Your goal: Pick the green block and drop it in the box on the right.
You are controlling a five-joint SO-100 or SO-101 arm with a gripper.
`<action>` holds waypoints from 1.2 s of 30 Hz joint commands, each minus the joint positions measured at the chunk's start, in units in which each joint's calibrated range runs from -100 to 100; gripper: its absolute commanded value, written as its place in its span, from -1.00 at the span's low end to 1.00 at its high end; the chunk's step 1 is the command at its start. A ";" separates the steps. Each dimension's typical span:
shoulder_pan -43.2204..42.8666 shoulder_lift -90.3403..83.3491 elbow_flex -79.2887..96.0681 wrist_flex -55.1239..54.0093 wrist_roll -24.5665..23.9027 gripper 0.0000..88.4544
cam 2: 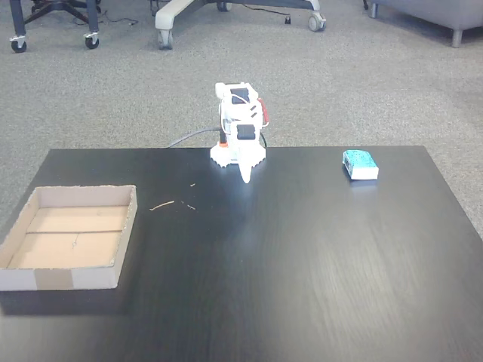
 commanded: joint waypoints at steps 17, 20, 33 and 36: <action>-11.78 18.07 -39.74 19.33 3.17 -1.00; -33.16 30.34 -63.13 28.74 4.40 -1.00; -57.07 91.14 -100.39 43.44 7.72 -1.00; -58.53 96.14 -101.02 39.23 7.08 -0.96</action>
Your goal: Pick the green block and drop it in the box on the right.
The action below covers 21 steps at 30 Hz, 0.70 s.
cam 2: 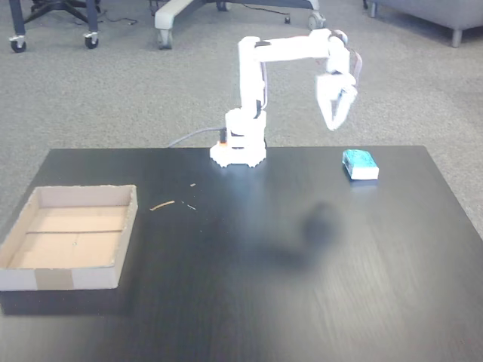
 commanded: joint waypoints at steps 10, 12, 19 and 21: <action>-4.25 18.73 0.04 -10.98 0.44 -0.24; -4.63 21.10 -1.77 -8.83 0.63 -0.23; -4.79 25.76 -3.77 -9.00 1.22 -0.21; -4.71 26.35 -3.77 -9.66 1.56 -0.11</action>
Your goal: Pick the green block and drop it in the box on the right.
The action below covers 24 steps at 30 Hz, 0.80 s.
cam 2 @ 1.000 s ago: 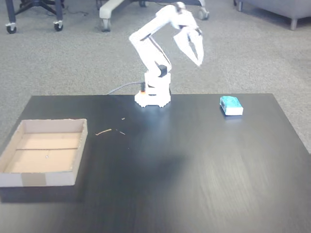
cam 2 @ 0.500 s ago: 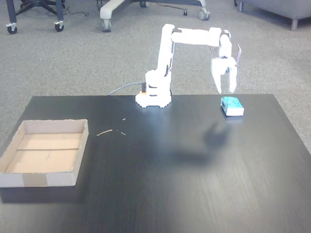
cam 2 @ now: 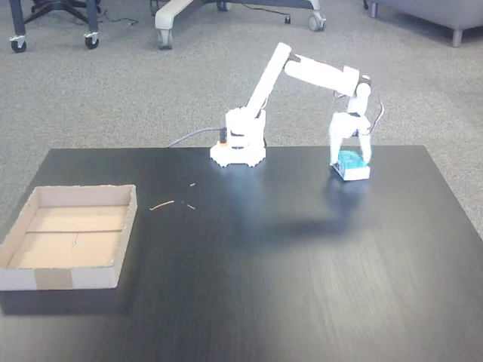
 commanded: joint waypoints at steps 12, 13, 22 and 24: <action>-0.29 3.34 -1.28 -2.94 0.05 -0.53; -0.22 3.93 -1.73 -3.02 0.05 -0.58; 25.00 -16.56 -34.01 17.21 2.15 -0.71; 40.55 -18.93 -44.25 17.21 4.74 -0.70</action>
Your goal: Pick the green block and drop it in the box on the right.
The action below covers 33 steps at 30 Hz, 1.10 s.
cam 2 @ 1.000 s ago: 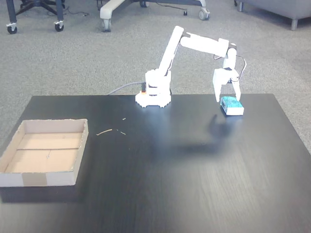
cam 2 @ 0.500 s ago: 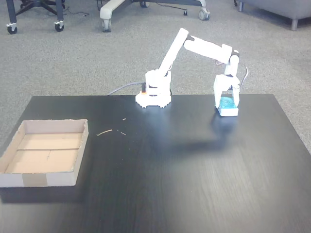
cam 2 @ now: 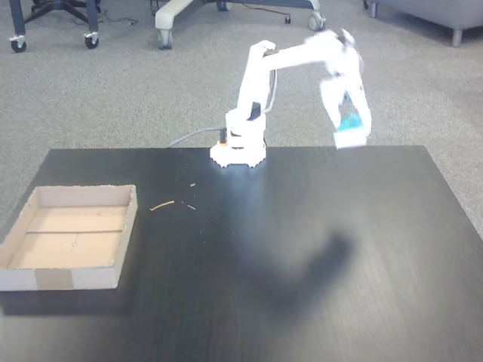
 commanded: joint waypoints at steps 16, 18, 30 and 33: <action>86.79 6.88 -10.82 -32.81 10.50 -0.78; 85.10 8.32 -2.47 -40.98 10.31 -0.78; 85.26 14.50 14.21 -59.48 14.16 -0.03; 85.18 13.15 16.47 -59.15 14.55 -0.01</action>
